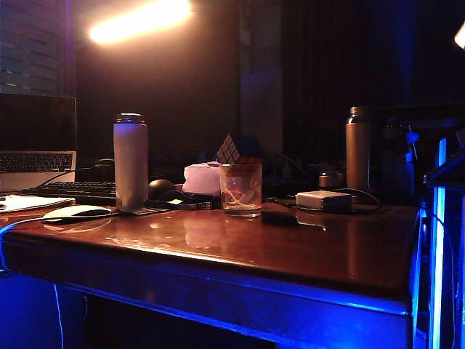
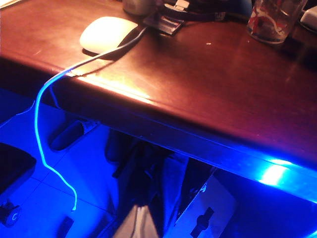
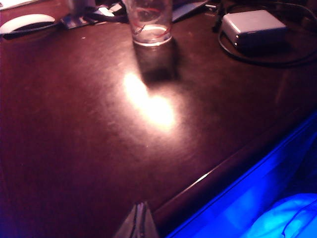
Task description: Stack the Rubik's Cube on top of the glass cup.
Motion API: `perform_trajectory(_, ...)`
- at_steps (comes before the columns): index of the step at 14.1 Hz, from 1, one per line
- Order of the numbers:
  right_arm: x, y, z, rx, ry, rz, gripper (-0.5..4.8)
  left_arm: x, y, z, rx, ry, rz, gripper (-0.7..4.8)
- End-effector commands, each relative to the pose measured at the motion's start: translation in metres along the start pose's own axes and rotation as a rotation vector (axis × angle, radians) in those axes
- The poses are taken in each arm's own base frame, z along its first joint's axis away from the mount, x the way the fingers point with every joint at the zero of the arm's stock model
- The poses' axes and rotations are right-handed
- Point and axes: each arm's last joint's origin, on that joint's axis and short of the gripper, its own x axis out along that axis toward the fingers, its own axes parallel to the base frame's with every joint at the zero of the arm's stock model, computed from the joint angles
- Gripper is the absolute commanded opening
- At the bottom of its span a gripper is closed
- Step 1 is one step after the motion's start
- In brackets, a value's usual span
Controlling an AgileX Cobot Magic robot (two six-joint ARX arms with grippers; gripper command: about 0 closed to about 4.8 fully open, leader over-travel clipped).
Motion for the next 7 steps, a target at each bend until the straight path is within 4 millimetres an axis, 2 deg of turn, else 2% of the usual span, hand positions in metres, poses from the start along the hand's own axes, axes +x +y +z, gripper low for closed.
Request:
perform_trajectory(1,0.0,-0.001,0.0,0.007,0.011,-0.029,-0.01,0.001,0.0,-0.003,-0.001,0.013,0.004,-0.03)
perform_trajectory(3,-0.001,-0.002,-0.012,0.001,0.132,-0.035,-0.01,0.001,0.0,-0.003,-0.001,0.013,0.004,-0.03)
perform_trajectory(7,-0.001,-0.002,-0.013,0.001,0.144,-0.034,-0.01,0.001,0.0,-0.003,-0.001,0.013,0.004,-0.03)
